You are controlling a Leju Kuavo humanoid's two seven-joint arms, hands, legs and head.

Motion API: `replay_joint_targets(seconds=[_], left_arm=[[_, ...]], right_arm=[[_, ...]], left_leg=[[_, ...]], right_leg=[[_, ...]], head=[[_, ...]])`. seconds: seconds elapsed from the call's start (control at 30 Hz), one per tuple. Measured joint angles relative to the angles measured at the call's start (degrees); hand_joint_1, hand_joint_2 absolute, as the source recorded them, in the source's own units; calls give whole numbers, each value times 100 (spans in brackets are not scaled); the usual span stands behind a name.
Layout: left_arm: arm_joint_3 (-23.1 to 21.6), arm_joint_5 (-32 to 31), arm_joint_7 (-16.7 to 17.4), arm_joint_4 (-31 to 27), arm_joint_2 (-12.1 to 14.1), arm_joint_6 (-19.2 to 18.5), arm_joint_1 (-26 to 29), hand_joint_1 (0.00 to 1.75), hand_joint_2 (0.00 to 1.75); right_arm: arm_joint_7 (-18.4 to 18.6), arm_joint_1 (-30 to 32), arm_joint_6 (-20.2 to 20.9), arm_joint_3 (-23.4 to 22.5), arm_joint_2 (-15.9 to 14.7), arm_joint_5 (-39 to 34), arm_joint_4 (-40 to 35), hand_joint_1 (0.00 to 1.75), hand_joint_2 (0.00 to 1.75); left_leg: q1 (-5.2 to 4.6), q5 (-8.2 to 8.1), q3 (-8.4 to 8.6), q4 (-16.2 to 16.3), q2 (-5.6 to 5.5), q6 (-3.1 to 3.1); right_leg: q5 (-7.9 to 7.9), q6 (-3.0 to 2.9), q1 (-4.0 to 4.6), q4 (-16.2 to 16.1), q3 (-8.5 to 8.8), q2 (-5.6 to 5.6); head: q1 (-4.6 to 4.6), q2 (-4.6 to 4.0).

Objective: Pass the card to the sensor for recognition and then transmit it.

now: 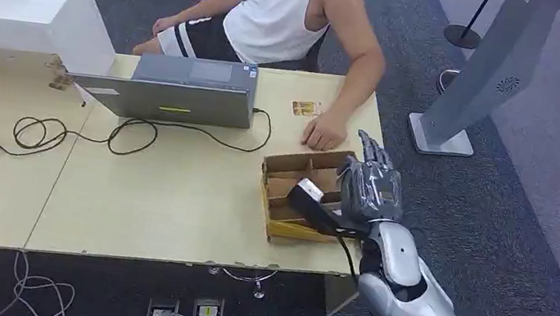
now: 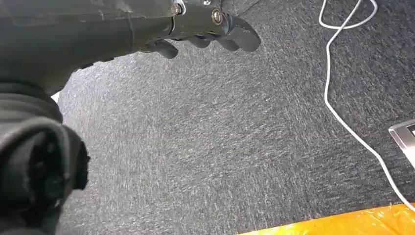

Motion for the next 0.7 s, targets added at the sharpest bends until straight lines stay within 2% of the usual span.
replay_joint_targets(seconds=[0.2, 0.7], left_arm=[[0, 0, -17, 0, -4, 39, 0, 0, 0], [0, -2, -85, 0, -7, 50, -1, 0, 0]], right_arm=[[79, -392, 271, -39, -129, 37, -413, 175, 175], [89, -673, 389, -31, -225, 13, -708, 175, 175]], left_leg=[[0, 0, 0, 0, 0, 0], [0, 0, -1, 0, 0, 0]], right_leg=[[0, 0, 0, 0, 0, 0], [0, 0, 0, 0, 0, -1]], head=[[2, 0], [4, 0]])
